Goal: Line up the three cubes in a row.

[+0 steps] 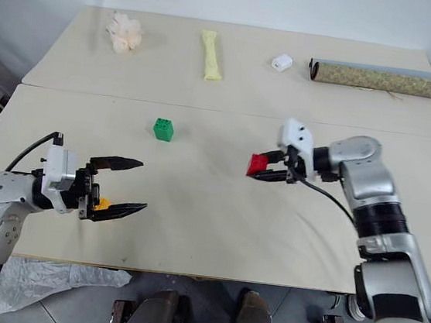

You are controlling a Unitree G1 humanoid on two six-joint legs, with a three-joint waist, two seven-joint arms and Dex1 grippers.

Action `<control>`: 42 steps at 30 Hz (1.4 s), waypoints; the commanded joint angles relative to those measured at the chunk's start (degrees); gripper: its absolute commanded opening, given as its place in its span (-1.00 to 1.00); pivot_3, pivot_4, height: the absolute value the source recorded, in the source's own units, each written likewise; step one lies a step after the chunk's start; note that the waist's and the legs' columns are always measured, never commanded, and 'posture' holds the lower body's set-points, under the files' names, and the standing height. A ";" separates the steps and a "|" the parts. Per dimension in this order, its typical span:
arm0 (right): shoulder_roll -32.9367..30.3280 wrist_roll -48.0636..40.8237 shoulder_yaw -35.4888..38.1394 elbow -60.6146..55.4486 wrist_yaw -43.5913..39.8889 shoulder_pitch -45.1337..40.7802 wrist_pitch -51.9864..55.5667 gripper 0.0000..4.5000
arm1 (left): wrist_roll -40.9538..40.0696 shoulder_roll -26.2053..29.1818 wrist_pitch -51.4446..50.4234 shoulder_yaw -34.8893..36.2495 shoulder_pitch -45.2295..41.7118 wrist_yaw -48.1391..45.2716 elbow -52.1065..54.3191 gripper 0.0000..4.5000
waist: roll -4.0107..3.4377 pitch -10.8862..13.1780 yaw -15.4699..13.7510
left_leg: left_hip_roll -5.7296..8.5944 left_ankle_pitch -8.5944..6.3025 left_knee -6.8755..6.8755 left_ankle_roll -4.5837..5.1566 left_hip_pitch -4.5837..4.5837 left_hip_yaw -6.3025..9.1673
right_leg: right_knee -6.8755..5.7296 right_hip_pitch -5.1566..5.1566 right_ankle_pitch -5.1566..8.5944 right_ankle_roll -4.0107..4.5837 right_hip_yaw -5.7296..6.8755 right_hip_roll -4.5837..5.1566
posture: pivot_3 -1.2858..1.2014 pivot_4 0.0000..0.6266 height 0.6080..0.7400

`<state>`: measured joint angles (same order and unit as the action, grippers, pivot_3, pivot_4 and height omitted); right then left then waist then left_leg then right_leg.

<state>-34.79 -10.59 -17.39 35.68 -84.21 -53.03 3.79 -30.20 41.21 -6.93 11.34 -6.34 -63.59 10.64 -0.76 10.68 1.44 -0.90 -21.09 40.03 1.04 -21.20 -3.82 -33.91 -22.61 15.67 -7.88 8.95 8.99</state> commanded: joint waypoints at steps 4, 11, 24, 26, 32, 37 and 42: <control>5.93 5.71 -0.34 15.86 -1.80 -7.16 -11.29 -0.33 | -0.72 0.69 -0.09 2.95 3.51 1.87 4.67 1.00 | -0.04 0.02 0.38 | -0.02 0.00 -0.02 -0.01 0.00 0.03 | 0.00 -0.01 0.00 0.01 0.01 0.00 | 0.03 -0.52 1.00; 4.32 7.03 2.35 22.87 -5.89 -8.38 -17.80 -0.33 | -0.94 0.87 -0.70 5.72 6.93 3.50 7.13 1.00 | -0.05 0.03 0.11 | -0.02 0.01 0.00 -0.03 0.00 0.07 | -0.01 0.01 0.01 0.02 0.00 -0.01 | 0.03 -0.52 1.00; -3.74 -6.02 -2.79 13.74 -8.29 1.50 -19.81 -0.33 | -1.02 1.99 -0.60 5.83 6.26 2.87 6.21 1.00 | -0.08 0.04 0.20 | -0.05 0.00 0.00 -0.04 0.05 0.04 | -0.03 0.03 0.01 0.02 0.00 -0.01 | 0.03 -0.52 1.00; -4.46 -6.81 -2.60 11.16 -8.29 3.64 -18.98 -0.33 | -0.92 1.76 -0.49 5.39 5.98 2.99 6.09 1.00 | -0.08 0.04 0.18 | -0.05 0.00 0.00 -0.05 0.05 0.04 | -0.03 0.02 0.01 0.02 0.00 -0.01 | 0.03 -0.52 1.00; -8.13 -10.75 -4.22 1.58 -8.29 9.30 -13.17 -0.33 | -0.94 1.30 -0.38 4.30 5.33 2.50 5.62 1.00 | -0.08 0.04 -0.15 | -0.04 0.00 0.03 -0.05 0.04 0.06 | -0.03 0.03 0.01 0.02 0.00 0.00 | 0.03 -0.52 1.00; -8.20 -9.90 -2.91 0.58 -8.29 10.31 -13.35 -0.33 | -1.08 1.29 -0.01 3.76 3.89 1.21 3.92 1.00 | -0.07 0.04 0.00 | -0.04 -0.01 0.04 -0.06 0.06 0.05 | -0.05 0.04 0.01 0.02 0.00 0.01 | 0.03 -0.52 1.00; -7.81 -9.10 -0.51 1.14 -8.18 10.16 -11.17 0.09 | -0.97 1.79 -0.95 4.11 3.47 1.03 2.71 1.00 | -0.07 0.04 -0.05 | -0.03 -0.01 0.04 -0.06 0.05 0.04 | -0.05 0.04 0.01 0.02 0.00 0.01 | 0.03 -0.52 1.00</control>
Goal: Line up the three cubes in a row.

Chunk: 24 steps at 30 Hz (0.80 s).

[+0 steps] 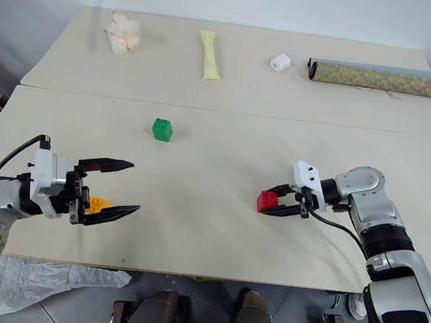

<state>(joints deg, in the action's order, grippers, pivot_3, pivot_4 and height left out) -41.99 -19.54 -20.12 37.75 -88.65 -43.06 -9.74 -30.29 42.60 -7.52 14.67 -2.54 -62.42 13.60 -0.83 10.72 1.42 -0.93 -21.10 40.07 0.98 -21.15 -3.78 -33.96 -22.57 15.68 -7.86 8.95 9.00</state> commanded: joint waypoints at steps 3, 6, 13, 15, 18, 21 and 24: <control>-1.39 -1.41 3.32 -3.25 -3.80 1.33 2.38 0.55 | -0.75 0.39 -0.47 1.86 -0.09 0.86 -0.70 1.00 | 0.00 0.00 -0.07 | 0.00 0.00 0.00 0.00 -0.02 0.01 | 0.01 0.00 0.00 0.00 0.00 0.00 | 0.03 -0.52 1.00; -2.75 -3.04 5.38 -6.75 -3.85 3.36 3.27 0.97 | -0.53 0.36 0.56 4.37 1.52 1.78 -1.11 1.00 | 0.00 0.00 -0.02 | 0.00 0.00 0.00 0.00 -0.02 0.02 | 0.01 0.00 0.00 0.00 0.01 0.00 | 0.03 -0.52 1.00; -2.65 -19.09 20.98 -19.89 -0.88 14.34 8.33 0.99 | -2.41 -2.26 1.31 22.28 12.06 8.52 -4.00 1.00 | 0.01 0.01 -0.06 | -0.03 -0.01 -0.02 0.01 -0.01 0.02 | 0.04 0.00 0.00 0.00 0.02 0.00 | 0.03 -0.52 1.00; -2.43 -19.28 23.34 -21.06 0.48 16.01 9.28 0.99 | -2.75 -3.12 1.83 26.11 14.40 9.34 -6.88 1.00 | 0.01 0.01 0.02 | -0.05 -0.01 -0.02 0.00 0.05 -0.01 | 0.01 0.02 0.00 0.00 -0.01 -0.01 | 0.03 -0.52 1.00; -2.50 -19.60 26.83 -20.25 2.86 17.24 11.71 0.99 | -3.53 -4.90 1.89 31.58 18.31 10.83 -11.30 1.00 | 0.02 0.01 -0.07 | -0.04 -0.03 0.01 0.00 0.07 -0.04 | -0.02 0.02 0.00 0.00 -0.04 -0.01 | 0.03 -0.52 1.00; -1.86 -18.63 29.89 -16.76 2.96 17.25 9.80 0.99 | -3.56 -6.28 2.01 32.70 21.16 10.89 -11.77 1.00 | 0.02 0.01 -0.34 | -0.03 -0.05 0.00 0.02 0.06 -0.04 | -0.01 0.02 0.00 0.00 -0.05 0.01 | 0.03 -0.52 1.00; -1.90 -16.10 31.34 -15.00 2.94 18.01 6.93 0.99 | -4.50 -6.82 0.32 30.31 21.54 10.92 -7.79 1.00 | 0.07 -0.01 -1.43 | -0.02 -0.05 0.02 0.02 0.06 -0.05 | -0.01 0.02 0.00 0.00 -0.04 0.02 | 0.03 -0.52 1.00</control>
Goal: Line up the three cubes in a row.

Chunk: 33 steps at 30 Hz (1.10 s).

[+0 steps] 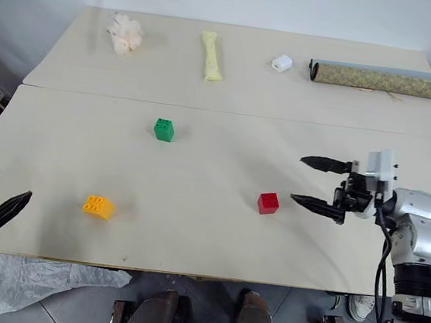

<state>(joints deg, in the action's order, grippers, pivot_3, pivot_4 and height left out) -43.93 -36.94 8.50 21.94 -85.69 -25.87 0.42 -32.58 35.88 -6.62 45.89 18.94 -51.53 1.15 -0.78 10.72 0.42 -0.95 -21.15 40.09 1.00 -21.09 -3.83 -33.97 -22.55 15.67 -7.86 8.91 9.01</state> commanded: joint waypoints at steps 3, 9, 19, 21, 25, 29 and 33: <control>0.41 1.46 5.79 0.34 2.88 1.09 -4.53 0.99 | -5.72 1.22 -6.89 -6.02 -2.30 0.84 11.98 1.00 | 0.01 -0.01 -1.53 | 0.04 0.00 0.05 0.00 0.00 0.04 | -0.05 0.01 0.00 0.00 0.00 0.10 | 0.03 -0.52 1.00; 0.19 2.41 8.79 -3.52 5.46 4.75 -5.66 0.99 | -1.93 2.93 -20.36 -20.38 -19.38 15.37 18.47 1.00 | -0.01 -0.02 -2.02 | 0.14 0.02 0.08 0.02 -0.02 0.12 | -0.11 0.06 -0.01 -0.01 0.07 0.18 | 0.03 -0.52 1.00; 3.03 3.19 7.56 -13.47 10.21 9.74 -3.48 0.99 | 12.49 -4.86 -36.24 -41.57 -49.89 34.90 6.18 1.00 | 0.05 -0.06 -0.82 | 0.09 0.05 0.00 0.01 0.03 -0.05 | -0.11 0.01 -0.02 -0.03 -0.01 0.00 | 0.03 -0.52 1.00; 3.21 3.38 7.16 -13.91 10.44 9.46 -3.06 0.99 | 14.77 -5.48 -37.05 -43.29 -52.99 36.10 2.85 1.00 | 0.06 -0.05 -0.74 | 0.09 0.06 0.00 -0.01 0.03 -0.04 | -0.11 0.01 -0.02 -0.03 -0.02 -0.02 | 0.03 -0.52 1.00; 3.67 3.48 6.73 -14.64 11.06 8.80 -2.67 0.99 | 17.23 -9.77 -37.29 -45.05 -59.03 37.89 -5.09 1.00 | 0.06 -0.05 -1.30 | 0.10 0.06 0.04 -0.01 0.01 -0.03 | -0.10 0.02 -0.02 -0.03 -0.02 -0.02 | 0.03 -0.52 1.00; 3.93 3.42 6.44 -15.21 11.58 8.62 -2.28 0.99 | 18.50 -13.42 -37.42 -45.81 -61.92 37.92 -9.67 1.00 | 0.08 -0.04 -1.87 | 0.11 0.06 0.03 0.00 -0.02 -0.02 | -0.04 0.01 -0.02 -0.03 0.01 -0.02 | 0.03 -0.52 1.00; 3.95 3.33 6.24 -15.76 11.91 8.88 -2.13 0.99 | 19.93 -15.00 -37.24 -46.57 -62.83 37.66 -11.56 1.00 | 0.11 -0.03 -1.91 | 0.12 0.06 0.04 0.00 -0.08 -0.01 | -0.03 0.00 -0.02 -0.03 0.02 -0.02 | 0.03 -0.52 1.00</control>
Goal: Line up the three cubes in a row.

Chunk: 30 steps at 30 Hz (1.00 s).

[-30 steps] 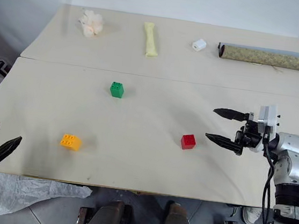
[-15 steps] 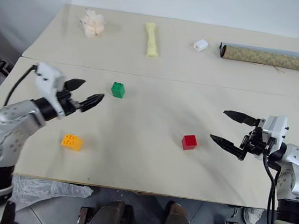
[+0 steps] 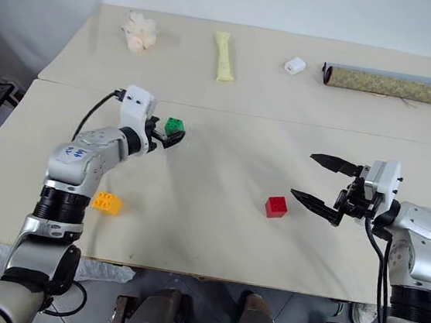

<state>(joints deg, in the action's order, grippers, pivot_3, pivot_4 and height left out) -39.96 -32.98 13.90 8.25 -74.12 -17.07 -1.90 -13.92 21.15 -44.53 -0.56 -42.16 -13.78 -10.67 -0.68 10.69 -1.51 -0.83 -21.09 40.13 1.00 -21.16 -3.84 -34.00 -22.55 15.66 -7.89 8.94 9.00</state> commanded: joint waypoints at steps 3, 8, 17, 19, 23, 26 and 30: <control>0.30 -0.67 0.84 -2.77 0.66 0.69 0.29 1.00 | 1.96 -0.86 1.11 0.06 -2.18 -0.14 -0.60 0.92 | 0.00 0.00 0.10 | -0.01 0.00 0.00 0.00 0.02 0.00 | -0.01 0.00 0.00 0.00 0.00 0.00 | 0.03 -0.52 1.00; 0.89 -0.51 0.84 -3.52 1.13 1.88 0.15 1.00 | 2.79 -0.79 1.57 -0.40 -1.92 -1.40 -0.90 0.35 | 0.00 0.00 0.08 | -0.01 0.00 0.00 0.00 0.02 0.00 | -0.01 0.00 0.00 0.00 0.00 0.00 | 0.03 -0.52 1.00; -0.14 -1.10 2.60 -4.49 0.55 4.93 0.00 1.00 | 0.02 2.56 13.25 -0.97 0.84 -17.75 1.09 -0.34 | 0.00 0.00 0.09 | -0.01 0.00 0.00 0.00 0.02 -0.01 | -0.01 0.00 0.00 0.00 0.00 0.00 | 0.03 -0.52 1.00; -2.07 -2.09 4.50 -4.90 -0.58 6.45 0.73 1.00 | -1.30 4.80 21.05 -1.85 1.35 -27.70 2.24 -0.34 | 0.00 0.00 -0.02 | -0.01 0.00 0.00 0.00 0.00 -0.01 | -0.01 -0.01 0.00 0.00 0.00 0.00 | 0.03 -0.52 1.00; -6.82 -3.90 8.80 -6.16 -2.46 10.02 3.34 1.00 | -3.36 8.15 31.79 -4.44 -0.77 -45.59 0.07 -0.34 | 0.00 0.00 -0.11 | -0.01 0.00 0.02 0.00 -0.01 -0.03 | 0.02 -0.01 0.00 0.00 0.00 0.00 | 0.03 -0.52 1.00; -9.01 -4.36 11.32 -6.93 -3.05 11.97 4.05 1.00 | -2.73 8.72 31.94 -7.76 -3.95 -52.89 -1.66 -0.34 | 0.01 0.00 -0.12 | -0.01 0.00 0.04 0.01 -0.01 -0.04 | 0.01 0.01 0.00 0.00 0.02 0.00 | 0.03 -0.52 1.00; -9.84 -6.67 17.48 -8.25 -2.48 16.37 6.14 1.00 | 3.29 5.15 33.03 -18.83 -6.31 -59.10 -2.01 -0.34 | -0.02 -0.01 -0.35 | 0.00 -0.01 0.04 0.03 0.02 -0.08 | 0.00 0.02 0.00 0.00 0.01 0.00 | 0.03 -0.52 1.00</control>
<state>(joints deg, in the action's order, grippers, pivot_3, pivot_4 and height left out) -48.83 -37.67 27.89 2.11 -76.56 -2.31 3.74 -13.00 27.86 -11.80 -15.30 -48.24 -71.59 -12.65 -0.69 10.68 -1.86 -0.81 -21.11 40.17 1.06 -21.13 -3.92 -33.99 -22.50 15.66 -7.89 8.94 9.00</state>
